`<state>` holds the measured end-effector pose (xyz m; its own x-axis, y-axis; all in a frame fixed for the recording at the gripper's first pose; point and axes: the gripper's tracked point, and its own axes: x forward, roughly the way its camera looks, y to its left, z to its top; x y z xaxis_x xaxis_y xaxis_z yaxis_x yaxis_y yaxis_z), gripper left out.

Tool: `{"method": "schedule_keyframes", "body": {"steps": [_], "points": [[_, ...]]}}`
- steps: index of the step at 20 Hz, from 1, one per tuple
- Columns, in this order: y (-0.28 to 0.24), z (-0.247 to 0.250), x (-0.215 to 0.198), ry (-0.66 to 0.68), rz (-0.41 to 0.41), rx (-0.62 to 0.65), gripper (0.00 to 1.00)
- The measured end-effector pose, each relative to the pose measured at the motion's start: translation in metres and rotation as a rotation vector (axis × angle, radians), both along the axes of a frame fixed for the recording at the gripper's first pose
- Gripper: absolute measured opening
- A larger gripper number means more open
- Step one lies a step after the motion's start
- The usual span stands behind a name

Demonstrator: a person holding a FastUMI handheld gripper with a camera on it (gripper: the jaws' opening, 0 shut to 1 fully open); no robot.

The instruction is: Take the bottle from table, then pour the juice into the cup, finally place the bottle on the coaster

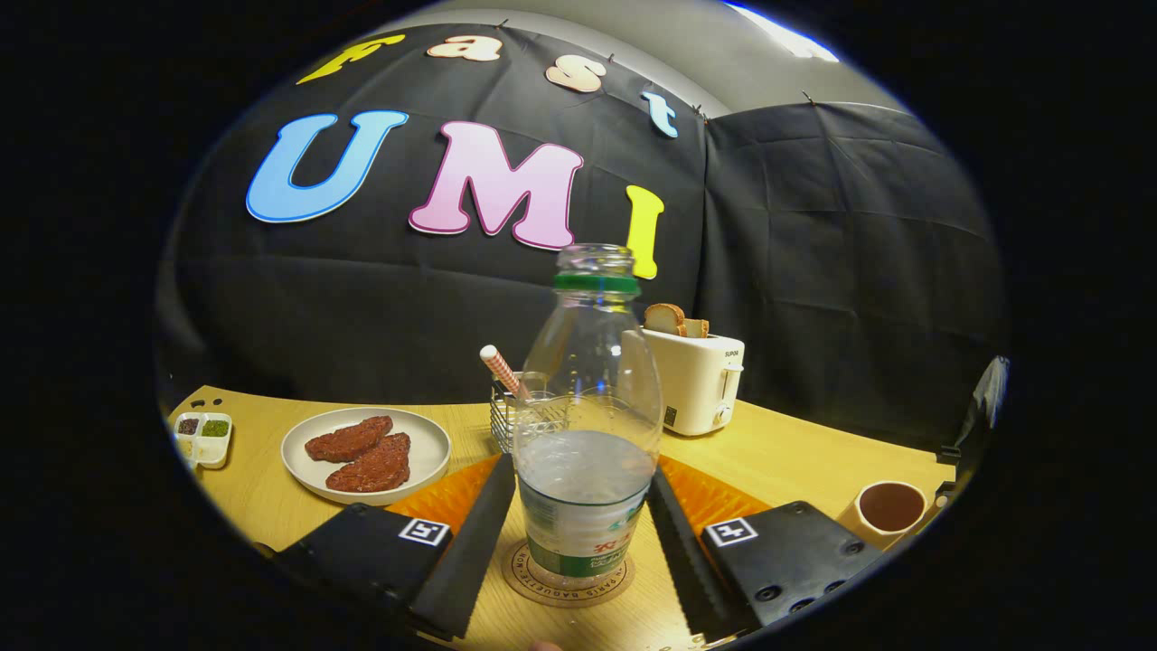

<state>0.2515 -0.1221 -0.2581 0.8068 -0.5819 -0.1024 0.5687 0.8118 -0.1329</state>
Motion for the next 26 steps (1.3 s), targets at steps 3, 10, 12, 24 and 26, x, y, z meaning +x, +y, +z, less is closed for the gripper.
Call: {"method": "schedule_keyframes", "body": {"steps": [3, 10, 12, 24, 26], "points": [[0.002, 0.002, -0.001, 0.000, 0.001, 0.011, 0.98], [0.005, 0.000, -0.011, 0.008, 0.001, 0.051, 0.97], [0.008, 0.000, -0.017, 0.012, 0.003, 0.062, 0.97], [0.047, 0.029, -0.078, 0.017, 0.089, 0.096, 0.97], [0.056, 0.044, -0.086, 0.002, 0.115, 0.101, 0.97]]}}
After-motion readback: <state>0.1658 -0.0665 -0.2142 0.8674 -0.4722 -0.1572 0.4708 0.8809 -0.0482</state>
